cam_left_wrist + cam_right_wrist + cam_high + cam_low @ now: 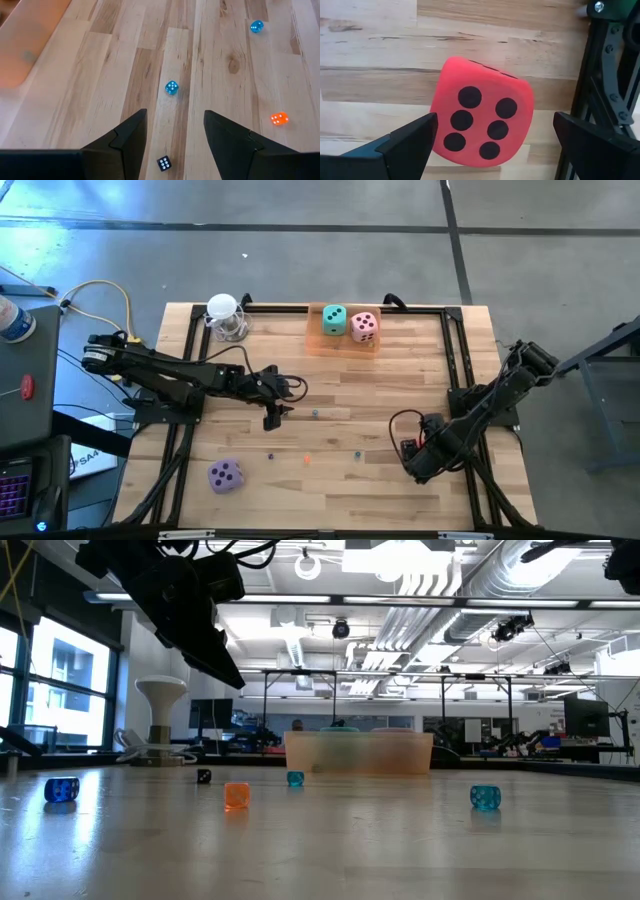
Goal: Pick & Place Dice
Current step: Put the large red die into the orange bin
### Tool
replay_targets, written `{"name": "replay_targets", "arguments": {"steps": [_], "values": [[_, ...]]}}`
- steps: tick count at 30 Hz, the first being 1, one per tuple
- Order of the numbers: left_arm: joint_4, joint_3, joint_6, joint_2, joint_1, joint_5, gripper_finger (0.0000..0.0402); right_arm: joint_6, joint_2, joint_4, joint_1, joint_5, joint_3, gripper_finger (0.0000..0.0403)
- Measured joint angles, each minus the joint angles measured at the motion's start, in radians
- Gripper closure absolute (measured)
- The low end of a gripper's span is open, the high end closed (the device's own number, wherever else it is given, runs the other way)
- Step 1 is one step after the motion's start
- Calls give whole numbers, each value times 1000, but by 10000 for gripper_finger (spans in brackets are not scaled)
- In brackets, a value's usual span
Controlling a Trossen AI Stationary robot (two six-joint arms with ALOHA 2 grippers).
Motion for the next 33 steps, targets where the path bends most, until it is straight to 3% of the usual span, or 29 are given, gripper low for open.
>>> {"name": "replay_targets", "arguments": {"steps": [8,14,33], "values": [[0,0,19,0,0,0,213,100,0,24,30,11,0,13],[-10,-1,19,0,0,0,213,146,2,43,55,113,1,13],[-37,-2,19,0,0,0,213,156,58,54,55,103,-2,13]]}}
